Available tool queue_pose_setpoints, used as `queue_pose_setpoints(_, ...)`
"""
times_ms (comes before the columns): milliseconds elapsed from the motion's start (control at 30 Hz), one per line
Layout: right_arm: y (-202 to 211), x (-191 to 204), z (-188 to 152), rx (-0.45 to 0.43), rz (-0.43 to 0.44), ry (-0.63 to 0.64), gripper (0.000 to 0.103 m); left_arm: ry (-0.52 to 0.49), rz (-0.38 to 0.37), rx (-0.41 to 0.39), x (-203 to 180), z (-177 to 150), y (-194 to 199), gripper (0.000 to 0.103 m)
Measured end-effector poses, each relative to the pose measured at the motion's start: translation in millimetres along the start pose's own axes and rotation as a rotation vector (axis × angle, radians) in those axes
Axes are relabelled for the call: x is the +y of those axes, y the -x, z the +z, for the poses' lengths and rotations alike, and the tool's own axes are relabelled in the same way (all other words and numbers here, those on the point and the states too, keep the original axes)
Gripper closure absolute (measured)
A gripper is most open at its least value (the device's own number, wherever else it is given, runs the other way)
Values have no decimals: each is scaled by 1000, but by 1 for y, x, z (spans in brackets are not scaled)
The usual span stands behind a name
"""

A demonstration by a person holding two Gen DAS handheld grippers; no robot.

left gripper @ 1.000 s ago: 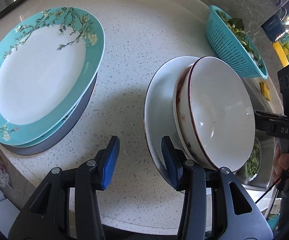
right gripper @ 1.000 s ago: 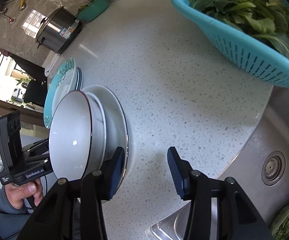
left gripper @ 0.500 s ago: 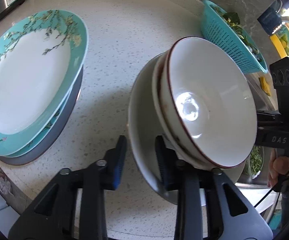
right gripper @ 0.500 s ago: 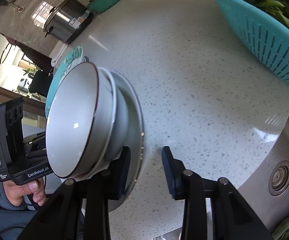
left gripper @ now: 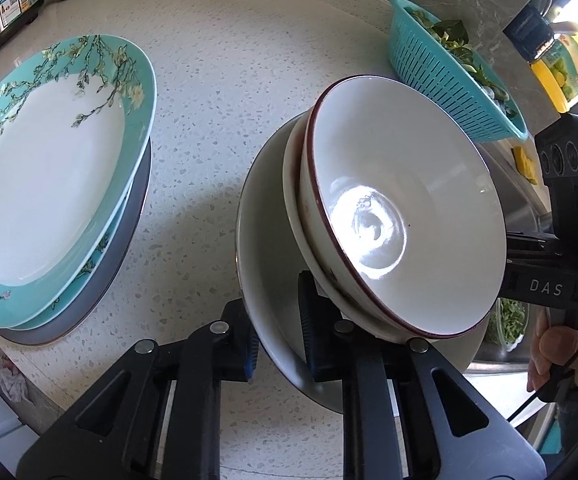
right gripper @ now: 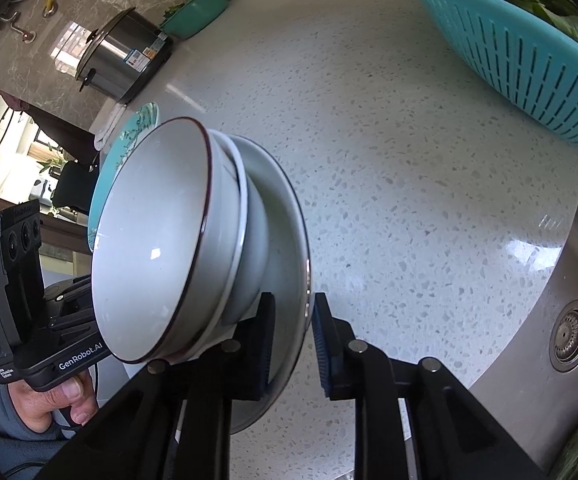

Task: Organize plates and bowls
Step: 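Lift the plate-and-bowl stack and carry it over the teal-rimmed plate stack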

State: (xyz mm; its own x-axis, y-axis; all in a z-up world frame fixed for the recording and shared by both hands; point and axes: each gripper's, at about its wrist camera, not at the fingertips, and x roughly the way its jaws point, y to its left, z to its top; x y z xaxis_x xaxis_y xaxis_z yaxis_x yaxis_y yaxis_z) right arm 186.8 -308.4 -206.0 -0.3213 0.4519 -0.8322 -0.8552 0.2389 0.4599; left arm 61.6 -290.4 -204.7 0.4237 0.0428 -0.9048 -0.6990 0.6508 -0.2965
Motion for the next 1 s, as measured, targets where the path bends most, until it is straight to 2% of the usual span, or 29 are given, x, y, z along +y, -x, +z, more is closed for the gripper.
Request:
queue_pose_setpoints(167,11,3,-4,-21,-5,-13,80,-10,-9,-1,-1,-2,9,88)
queue_pose_setpoints(367,30,9,-5,-58,-3,-13,80,-32,-8,-37,-8,3,30,88)
queue_pose_setpoints(600,56,40,2,-93,15,29,80,-25,0,-86,-6,12,80,88)
queue_pose_setpoints(833,62,96,23,-132,37,93,80,-12,8,-146,32,23,135,88)
queue_pose_setpoints(1000,34,136,44,-131,49,98,80,-15,8,-162,91,36,163,88)
